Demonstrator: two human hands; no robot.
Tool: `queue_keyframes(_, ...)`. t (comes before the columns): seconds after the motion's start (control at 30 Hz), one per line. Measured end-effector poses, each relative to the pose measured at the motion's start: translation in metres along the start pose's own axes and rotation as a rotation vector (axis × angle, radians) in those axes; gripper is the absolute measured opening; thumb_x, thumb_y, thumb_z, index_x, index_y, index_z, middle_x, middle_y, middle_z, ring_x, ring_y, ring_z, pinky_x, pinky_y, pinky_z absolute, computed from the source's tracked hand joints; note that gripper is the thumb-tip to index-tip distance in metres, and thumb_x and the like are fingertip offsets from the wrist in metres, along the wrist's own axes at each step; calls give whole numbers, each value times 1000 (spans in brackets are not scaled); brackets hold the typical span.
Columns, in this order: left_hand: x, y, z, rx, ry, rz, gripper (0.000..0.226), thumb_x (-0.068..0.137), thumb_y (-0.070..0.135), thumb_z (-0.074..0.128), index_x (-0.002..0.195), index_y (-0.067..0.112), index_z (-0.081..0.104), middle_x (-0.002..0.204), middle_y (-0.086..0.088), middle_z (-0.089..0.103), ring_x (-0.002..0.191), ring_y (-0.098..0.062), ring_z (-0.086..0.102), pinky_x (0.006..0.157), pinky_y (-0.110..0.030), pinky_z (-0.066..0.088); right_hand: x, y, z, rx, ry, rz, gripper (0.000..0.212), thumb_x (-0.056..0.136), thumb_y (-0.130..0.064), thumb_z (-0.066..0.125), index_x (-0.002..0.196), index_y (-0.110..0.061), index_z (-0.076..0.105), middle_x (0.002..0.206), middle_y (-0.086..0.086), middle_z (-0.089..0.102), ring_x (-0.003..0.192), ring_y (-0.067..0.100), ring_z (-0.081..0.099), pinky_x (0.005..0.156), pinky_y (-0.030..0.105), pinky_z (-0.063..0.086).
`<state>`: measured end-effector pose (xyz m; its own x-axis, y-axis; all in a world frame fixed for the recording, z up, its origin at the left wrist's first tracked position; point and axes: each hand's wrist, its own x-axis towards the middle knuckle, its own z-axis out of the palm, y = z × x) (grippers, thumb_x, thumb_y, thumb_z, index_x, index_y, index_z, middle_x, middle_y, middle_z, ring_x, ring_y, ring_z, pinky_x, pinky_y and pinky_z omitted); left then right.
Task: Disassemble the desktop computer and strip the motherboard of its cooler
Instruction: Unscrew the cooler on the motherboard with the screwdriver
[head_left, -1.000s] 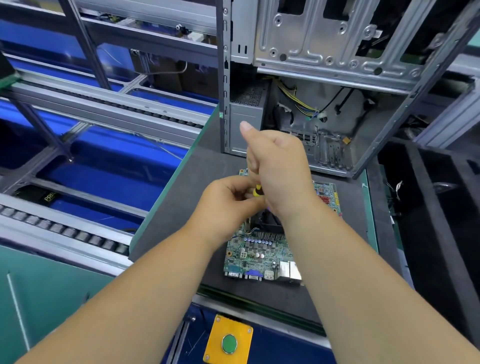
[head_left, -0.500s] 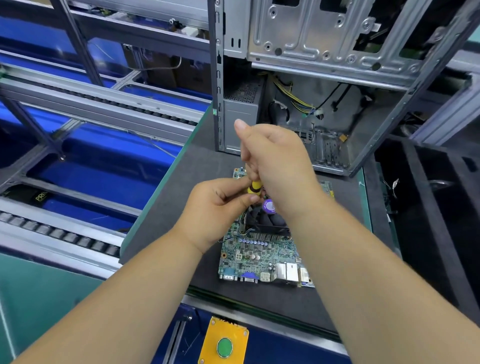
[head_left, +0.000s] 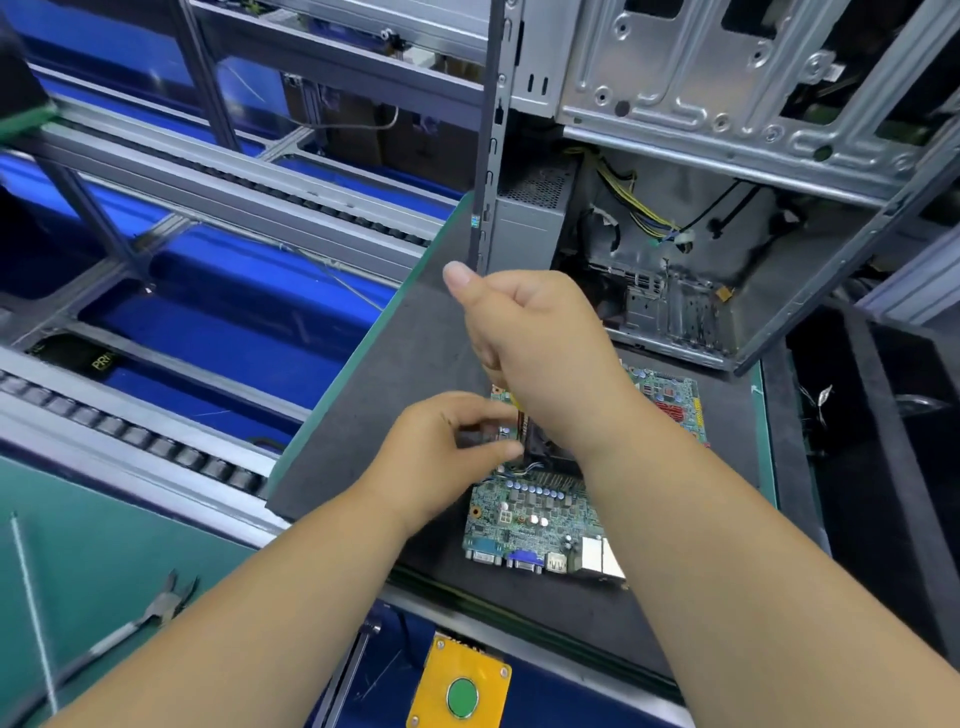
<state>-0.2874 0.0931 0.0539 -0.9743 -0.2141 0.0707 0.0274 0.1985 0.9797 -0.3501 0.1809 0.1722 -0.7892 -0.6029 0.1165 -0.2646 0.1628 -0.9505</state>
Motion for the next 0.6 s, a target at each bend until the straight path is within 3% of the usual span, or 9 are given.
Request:
queue_keyframes(0.07, -4, -14, 2, 67, 1, -18, 26, 77, 15, 81, 92, 35, 75, 92, 3, 71, 89, -9, 68, 83, -23, 53, 2, 4, -2, 93, -12, -12, 51, 93, -43, 51, 55, -13, 35, 47, -5, 26, 44, 14, 22, 51, 23, 22)
queue_keyframes(0.17, -8, -23, 8, 74, 5, -59, 36, 77, 16, 81, 88, 48, 70, 89, 12, 72, 85, 0, 67, 77, -10, 49, -3, 15, -7, 404, 56, -68, 27, 91, -19, 46, 66, -11, 40, 53, -2, 34, 47, 13, 26, 47, 24, 22)
queue_keyframes(0.23, -7, -28, 12, 115, 14, -58, 35, 76, 17, 81, 90, 47, 70, 88, 11, 71, 85, -2, 67, 80, -13, 50, -12, 23, -6, 468, 151, -95, 18, 90, -14, 44, 73, -16, 47, 61, 0, 46, 52, 15, 35, 50, 24, 30)
queue_keyframes(0.33, -5, -29, 16, 225, -16, -49, 21, 79, 23, 79, 96, 31, 71, 90, 10, 68, 86, -2, 64, 83, -18, 50, -19, 29, 0, 428, 301, -101, 19, 96, -22, 47, 79, -19, 56, 72, -2, 57, 63, 17, 46, 60, 24, 40)
queue_keyframes(0.5, -4, -28, 18, 345, -2, 1, 11, 82, 21, 71, 93, 22, 71, 90, 8, 66, 84, -4, 58, 73, -11, 42, -26, 26, 15, 285, 388, -135, 30, 99, -20, 36, 73, -19, 50, 65, 4, 43, 61, 17, 37, 55, 25, 33)
queue_keyframes(0.6, -4, -30, 20, 368, 1, 13, 8, 84, 24, 70, 92, 24, 69, 87, 9, 65, 82, -5, 58, 72, -19, 47, -17, 25, 13, 374, 266, -116, 27, 86, -10, 36, 60, -16, 41, 53, 1, 32, 50, 16, 26, 47, 25, 22)
